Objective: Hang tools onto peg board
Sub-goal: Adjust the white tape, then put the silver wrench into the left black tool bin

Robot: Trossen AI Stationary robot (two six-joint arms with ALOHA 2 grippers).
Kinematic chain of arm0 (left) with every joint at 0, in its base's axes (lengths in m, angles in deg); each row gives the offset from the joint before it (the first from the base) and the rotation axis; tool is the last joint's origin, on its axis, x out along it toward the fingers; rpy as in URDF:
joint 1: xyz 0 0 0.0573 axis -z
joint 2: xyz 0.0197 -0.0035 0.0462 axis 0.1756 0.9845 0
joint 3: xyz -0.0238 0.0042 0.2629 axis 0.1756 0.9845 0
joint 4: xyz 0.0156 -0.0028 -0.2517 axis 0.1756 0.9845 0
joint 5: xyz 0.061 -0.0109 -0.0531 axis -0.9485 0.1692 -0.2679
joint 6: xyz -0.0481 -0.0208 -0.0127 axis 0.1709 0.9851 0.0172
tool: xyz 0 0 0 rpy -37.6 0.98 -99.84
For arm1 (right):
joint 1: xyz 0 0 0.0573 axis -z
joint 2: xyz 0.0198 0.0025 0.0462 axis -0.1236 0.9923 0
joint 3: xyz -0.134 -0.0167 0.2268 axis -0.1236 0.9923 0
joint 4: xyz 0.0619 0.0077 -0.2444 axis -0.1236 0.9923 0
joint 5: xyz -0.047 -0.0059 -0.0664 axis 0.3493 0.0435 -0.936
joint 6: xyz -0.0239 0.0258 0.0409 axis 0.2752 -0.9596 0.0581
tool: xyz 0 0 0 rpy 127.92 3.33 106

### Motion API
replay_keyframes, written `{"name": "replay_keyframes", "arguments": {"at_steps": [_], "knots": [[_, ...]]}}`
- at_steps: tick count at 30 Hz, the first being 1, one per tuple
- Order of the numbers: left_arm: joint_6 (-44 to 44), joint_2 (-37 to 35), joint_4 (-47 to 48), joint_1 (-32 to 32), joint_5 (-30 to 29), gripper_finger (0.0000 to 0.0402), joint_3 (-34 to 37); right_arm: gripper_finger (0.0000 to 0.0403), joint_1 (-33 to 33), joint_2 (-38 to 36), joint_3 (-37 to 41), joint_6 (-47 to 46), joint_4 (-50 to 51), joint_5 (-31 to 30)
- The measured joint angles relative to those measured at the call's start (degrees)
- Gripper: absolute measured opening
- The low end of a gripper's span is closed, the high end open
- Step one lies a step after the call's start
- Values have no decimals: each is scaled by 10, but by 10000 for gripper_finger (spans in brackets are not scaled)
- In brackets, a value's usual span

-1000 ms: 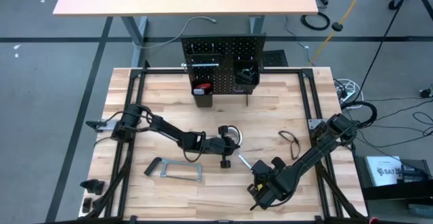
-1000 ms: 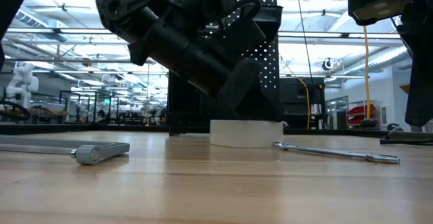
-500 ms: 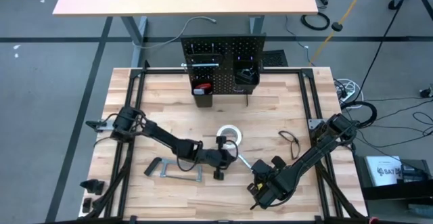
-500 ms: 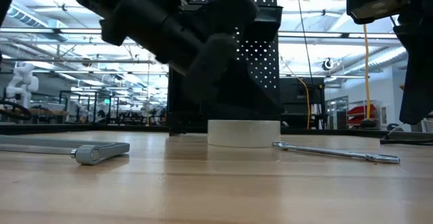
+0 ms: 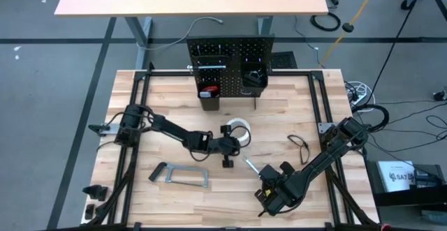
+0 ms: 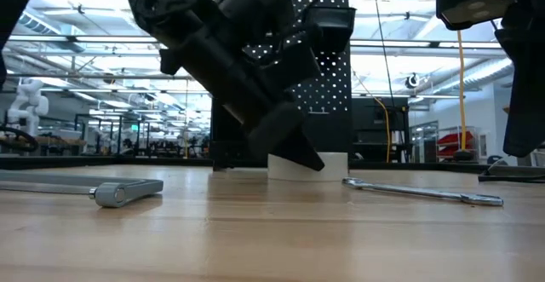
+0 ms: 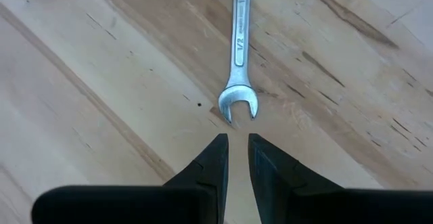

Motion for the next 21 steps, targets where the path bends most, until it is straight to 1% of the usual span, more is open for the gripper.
{"name": "replay_keyframes", "arguments": {"at_steps": [4,11,21], "knots": [[0,0,-27,8,28,0,0,50,0,0,0,0,-1,0],[0,0,-76,41,30,0,0,50,0,0,0,0,-1,-1],[0,35,-92,43,32,0,-1,50,1,0,0,4,-13,-2]]}}
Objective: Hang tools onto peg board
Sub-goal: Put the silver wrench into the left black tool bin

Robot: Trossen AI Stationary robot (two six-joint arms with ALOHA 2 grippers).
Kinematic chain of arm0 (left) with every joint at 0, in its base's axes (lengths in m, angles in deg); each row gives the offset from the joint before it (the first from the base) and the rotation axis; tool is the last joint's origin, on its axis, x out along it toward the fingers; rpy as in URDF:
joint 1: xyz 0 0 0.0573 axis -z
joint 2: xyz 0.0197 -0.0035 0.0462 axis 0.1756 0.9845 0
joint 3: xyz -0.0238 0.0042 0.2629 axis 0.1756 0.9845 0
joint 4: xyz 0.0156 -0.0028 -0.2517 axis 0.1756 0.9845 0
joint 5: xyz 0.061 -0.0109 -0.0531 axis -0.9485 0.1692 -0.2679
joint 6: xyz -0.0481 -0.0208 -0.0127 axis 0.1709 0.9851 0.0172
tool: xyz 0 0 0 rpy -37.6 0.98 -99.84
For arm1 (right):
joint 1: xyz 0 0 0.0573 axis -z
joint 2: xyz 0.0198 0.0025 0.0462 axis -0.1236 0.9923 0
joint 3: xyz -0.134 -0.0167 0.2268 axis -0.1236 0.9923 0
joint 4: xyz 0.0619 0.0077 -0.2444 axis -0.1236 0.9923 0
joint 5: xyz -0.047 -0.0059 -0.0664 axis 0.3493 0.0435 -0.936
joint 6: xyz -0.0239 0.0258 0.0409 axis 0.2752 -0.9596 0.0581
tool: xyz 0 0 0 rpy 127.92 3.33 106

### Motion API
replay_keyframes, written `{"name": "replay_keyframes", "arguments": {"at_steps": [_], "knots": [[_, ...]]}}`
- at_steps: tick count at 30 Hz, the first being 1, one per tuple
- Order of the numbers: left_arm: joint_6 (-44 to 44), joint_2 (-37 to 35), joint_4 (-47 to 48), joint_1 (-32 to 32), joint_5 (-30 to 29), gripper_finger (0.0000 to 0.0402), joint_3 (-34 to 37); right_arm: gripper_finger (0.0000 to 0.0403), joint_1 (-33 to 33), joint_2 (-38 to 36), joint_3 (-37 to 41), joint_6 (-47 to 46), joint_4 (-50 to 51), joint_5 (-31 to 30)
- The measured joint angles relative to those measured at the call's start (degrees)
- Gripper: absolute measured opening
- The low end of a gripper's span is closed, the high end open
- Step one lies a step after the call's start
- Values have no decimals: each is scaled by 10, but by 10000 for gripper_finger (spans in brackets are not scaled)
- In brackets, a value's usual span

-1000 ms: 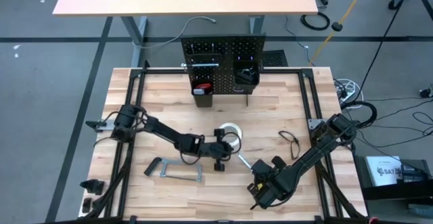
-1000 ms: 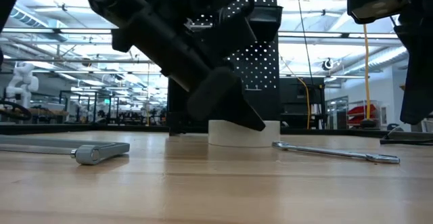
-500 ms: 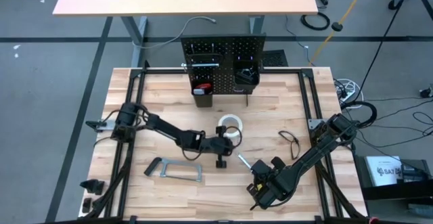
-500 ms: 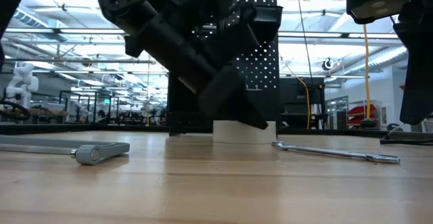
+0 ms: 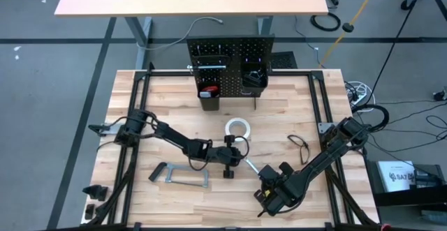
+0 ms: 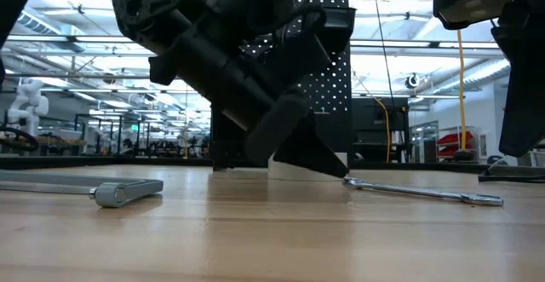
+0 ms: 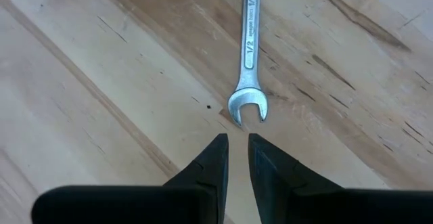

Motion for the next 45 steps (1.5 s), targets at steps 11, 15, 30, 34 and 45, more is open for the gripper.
{"name": "replay_keyframes", "arguments": {"at_steps": [11,15,30,34,45], "knots": [[0,9,-34,-7,23,0,-3,50,0,0,0,0,-4,4],[0,23,-39,-11,29,0,-3,50,0,-3,0,0,-5,4],[15,29,-38,-15,30,0,-4,55,8,-45,0,0,-15,-27],[15,29,-37,-15,33,0,-4,85,30,-51,0,9,-15,-3],[15,29,-36,-15,37,0,-4,228,108,-47,0,117,-23,118]]}}
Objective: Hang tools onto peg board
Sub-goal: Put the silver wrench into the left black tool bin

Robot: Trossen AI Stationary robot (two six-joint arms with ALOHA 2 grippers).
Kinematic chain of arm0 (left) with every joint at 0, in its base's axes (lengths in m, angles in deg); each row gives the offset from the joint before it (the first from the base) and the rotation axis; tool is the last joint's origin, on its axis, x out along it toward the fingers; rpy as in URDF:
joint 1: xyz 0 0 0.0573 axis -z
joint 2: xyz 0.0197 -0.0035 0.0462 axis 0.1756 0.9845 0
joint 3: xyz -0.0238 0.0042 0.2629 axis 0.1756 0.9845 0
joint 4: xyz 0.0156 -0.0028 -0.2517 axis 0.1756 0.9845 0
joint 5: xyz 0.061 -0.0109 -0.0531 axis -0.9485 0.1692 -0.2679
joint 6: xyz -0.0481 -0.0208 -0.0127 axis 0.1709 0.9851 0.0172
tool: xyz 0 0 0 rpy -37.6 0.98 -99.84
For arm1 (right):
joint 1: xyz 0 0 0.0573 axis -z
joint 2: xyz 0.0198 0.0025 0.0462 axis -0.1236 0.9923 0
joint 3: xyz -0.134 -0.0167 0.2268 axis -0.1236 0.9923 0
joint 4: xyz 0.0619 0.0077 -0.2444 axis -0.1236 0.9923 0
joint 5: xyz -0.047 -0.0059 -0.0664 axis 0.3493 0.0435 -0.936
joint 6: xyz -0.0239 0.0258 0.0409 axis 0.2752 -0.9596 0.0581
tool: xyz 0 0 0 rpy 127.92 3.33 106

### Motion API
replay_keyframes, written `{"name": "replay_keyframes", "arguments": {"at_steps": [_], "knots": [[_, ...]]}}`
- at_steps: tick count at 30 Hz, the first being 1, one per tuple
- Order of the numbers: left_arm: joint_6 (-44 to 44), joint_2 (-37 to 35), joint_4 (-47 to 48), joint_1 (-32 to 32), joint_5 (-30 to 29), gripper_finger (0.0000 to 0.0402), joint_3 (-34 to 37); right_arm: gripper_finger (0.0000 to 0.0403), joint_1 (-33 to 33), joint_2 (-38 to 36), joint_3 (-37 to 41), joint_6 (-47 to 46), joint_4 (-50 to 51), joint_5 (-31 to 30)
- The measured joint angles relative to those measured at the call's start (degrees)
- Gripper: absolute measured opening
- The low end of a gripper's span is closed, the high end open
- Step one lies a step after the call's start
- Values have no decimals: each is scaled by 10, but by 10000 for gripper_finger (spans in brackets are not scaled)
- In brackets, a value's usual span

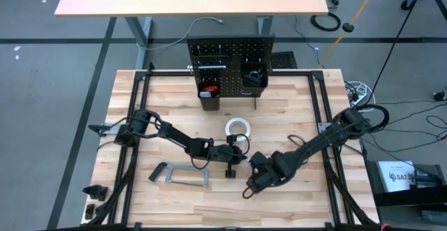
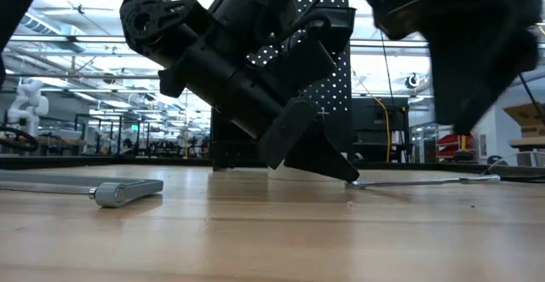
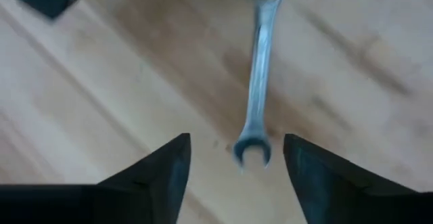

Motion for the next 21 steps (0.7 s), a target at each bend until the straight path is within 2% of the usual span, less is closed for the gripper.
{"name": "replay_keyframes", "arguments": {"at_steps": [2,7,21], "knots": [[0,0,0,0,0,0,0,241,8,0,0,15,0,-17],[0,0,1,0,3,0,0,248,24,8,0,41,4,-18],[-5,1,1,0,4,0,0,220,35,72,0,61,-1,28]]}}
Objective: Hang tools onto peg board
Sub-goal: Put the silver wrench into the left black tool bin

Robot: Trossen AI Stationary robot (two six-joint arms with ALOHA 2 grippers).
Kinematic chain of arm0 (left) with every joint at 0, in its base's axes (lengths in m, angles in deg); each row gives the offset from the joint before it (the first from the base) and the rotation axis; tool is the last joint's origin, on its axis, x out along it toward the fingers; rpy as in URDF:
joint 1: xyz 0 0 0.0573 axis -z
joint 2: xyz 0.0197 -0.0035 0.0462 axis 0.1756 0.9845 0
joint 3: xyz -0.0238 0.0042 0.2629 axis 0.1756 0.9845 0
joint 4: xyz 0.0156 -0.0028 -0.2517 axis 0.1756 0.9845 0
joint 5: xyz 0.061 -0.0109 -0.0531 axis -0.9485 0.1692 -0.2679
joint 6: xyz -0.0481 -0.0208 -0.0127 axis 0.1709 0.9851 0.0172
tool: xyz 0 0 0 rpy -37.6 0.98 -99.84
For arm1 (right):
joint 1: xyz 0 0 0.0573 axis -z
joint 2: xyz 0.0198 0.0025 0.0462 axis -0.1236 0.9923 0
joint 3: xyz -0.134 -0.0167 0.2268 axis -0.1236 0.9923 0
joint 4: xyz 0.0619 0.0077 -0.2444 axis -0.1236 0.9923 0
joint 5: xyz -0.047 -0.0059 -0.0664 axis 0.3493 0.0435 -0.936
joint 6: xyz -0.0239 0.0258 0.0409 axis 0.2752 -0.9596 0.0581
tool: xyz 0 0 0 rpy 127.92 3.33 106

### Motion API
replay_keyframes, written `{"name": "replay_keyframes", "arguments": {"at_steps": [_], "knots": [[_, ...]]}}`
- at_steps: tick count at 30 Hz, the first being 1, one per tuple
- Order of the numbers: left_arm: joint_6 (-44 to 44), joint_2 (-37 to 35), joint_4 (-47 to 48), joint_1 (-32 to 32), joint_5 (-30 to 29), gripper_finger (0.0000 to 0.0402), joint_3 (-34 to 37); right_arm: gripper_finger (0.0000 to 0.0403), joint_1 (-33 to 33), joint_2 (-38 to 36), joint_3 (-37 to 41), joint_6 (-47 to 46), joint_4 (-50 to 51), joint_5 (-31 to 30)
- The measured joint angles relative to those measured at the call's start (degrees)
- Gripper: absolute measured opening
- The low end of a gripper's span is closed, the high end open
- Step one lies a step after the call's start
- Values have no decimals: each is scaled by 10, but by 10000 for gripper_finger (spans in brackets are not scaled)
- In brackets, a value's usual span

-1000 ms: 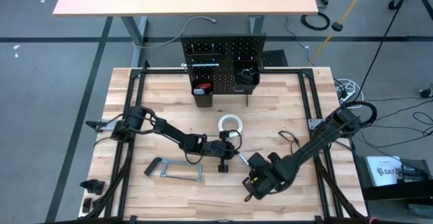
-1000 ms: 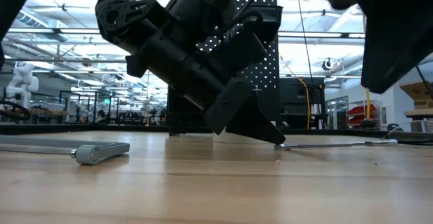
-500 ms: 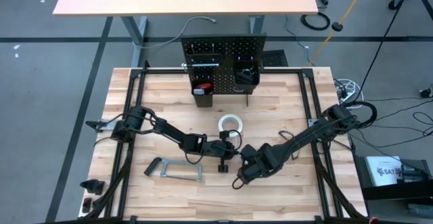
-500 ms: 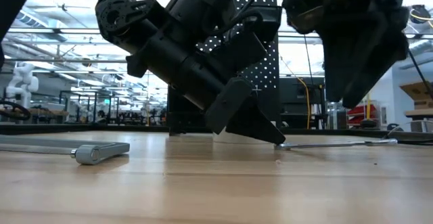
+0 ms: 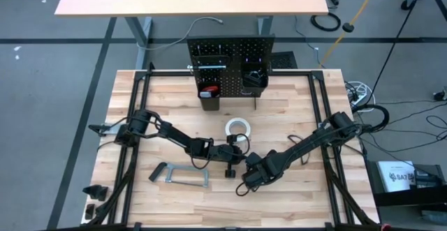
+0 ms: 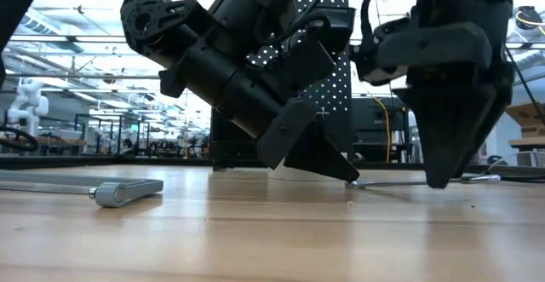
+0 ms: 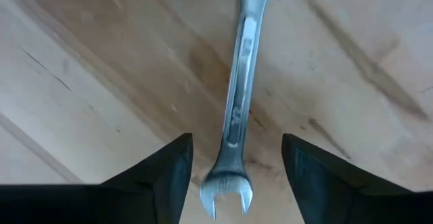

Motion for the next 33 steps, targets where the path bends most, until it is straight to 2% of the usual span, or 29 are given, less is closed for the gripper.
{"name": "replay_keyframes", "arguments": {"at_steps": [8,23,33], "knots": [[0,0,0,0,0,0,0,184,2,19,-2,-2,2,25],[1,0,0,1,9,0,0,39,7,22,-2,0,-4,22],[1,0,-6,0,11,2,1,36,7,23,-1,-2,-4,23]]}}
